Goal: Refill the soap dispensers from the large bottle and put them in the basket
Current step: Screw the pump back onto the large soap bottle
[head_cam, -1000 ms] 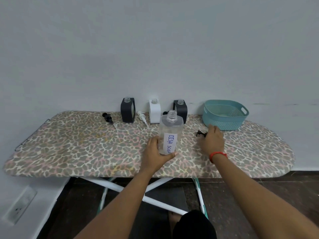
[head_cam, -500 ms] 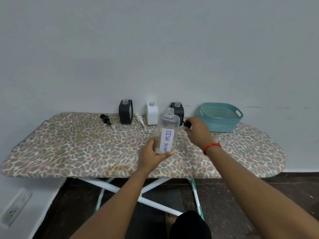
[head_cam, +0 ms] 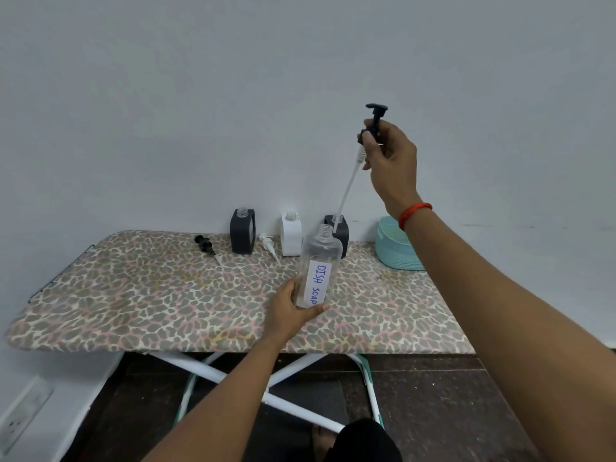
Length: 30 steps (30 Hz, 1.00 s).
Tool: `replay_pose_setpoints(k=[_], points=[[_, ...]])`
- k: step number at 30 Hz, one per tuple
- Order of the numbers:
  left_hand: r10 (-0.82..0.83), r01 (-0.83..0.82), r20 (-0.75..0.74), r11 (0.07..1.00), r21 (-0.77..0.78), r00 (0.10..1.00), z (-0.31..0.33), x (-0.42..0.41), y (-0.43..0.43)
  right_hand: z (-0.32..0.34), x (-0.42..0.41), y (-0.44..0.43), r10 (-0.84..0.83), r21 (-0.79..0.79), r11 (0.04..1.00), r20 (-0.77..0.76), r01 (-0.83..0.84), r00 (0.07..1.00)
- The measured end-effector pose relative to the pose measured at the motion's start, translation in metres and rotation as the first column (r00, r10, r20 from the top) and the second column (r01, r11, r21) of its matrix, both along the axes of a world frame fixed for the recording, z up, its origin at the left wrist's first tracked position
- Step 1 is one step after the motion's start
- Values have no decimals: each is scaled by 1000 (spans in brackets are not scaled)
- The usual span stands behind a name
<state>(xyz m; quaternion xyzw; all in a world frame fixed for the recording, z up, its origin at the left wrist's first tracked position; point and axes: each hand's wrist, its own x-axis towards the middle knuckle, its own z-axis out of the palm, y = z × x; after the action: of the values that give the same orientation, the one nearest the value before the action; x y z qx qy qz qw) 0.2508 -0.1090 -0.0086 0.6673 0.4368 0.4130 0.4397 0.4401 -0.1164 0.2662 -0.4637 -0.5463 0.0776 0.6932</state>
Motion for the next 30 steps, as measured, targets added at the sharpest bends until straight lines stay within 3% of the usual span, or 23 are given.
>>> replay_pose_setpoints(k=[18,30], points=[[-13,13,-20,1000,-11,1000,1,0,2,22,-15,-7,67,85,994,-32,-64,997],[22,-21,16,1000,-20,1000,18,2,3,-55,-23,-7,123,-374,926,179,-48,976]])
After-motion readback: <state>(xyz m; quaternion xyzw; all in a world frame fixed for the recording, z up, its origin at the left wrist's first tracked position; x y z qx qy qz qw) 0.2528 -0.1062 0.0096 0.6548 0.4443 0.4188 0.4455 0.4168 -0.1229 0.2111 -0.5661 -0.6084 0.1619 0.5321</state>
